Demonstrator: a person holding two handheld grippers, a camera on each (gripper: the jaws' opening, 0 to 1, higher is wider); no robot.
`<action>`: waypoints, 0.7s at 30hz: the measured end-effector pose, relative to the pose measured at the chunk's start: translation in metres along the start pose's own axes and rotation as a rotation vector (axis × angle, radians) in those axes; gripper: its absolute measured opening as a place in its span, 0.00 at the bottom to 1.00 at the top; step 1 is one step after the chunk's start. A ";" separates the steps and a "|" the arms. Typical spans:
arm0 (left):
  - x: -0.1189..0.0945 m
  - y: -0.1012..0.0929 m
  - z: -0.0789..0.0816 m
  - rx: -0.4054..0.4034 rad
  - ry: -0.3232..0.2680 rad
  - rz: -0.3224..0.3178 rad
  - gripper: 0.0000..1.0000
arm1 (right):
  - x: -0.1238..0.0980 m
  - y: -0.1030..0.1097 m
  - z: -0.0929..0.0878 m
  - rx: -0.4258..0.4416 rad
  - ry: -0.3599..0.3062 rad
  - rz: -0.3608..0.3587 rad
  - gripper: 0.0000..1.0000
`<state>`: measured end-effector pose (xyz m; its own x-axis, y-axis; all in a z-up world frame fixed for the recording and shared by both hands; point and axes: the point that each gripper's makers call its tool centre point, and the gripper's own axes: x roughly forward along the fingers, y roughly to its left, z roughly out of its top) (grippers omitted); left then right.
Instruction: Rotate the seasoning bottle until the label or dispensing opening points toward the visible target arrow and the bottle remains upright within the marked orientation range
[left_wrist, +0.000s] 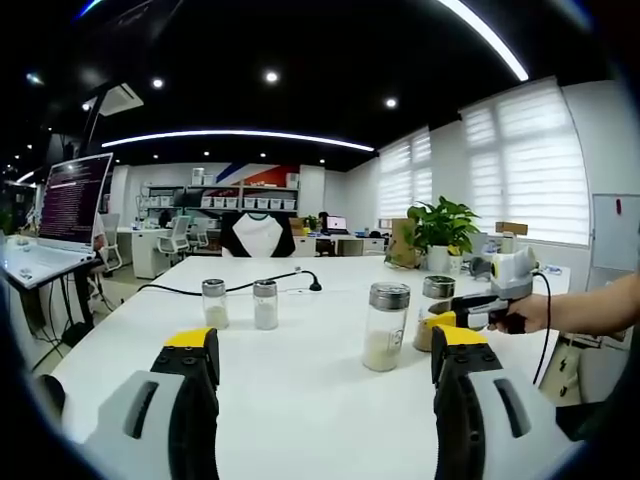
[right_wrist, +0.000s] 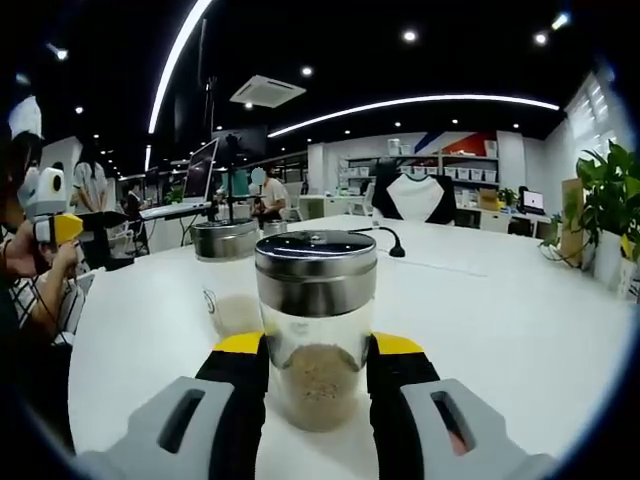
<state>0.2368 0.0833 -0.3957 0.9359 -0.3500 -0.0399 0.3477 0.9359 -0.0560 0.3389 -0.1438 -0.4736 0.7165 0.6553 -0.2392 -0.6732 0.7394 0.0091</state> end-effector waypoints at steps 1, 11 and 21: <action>0.000 0.000 0.000 0.001 0.000 0.000 0.92 | 0.000 0.000 0.000 -0.001 0.001 0.009 0.37; -0.001 0.001 0.000 0.000 0.000 0.004 0.92 | -0.001 0.004 -0.001 -0.003 -0.001 0.097 0.37; 0.000 0.000 0.000 0.007 0.004 0.001 0.92 | 0.000 0.006 -0.001 -0.030 -0.007 0.172 0.37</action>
<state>0.2366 0.0832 -0.3958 0.9360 -0.3492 -0.0439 0.3471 0.9366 -0.0485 0.3344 -0.1395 -0.4743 0.5916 0.7726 -0.2304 -0.7909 0.6116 0.0204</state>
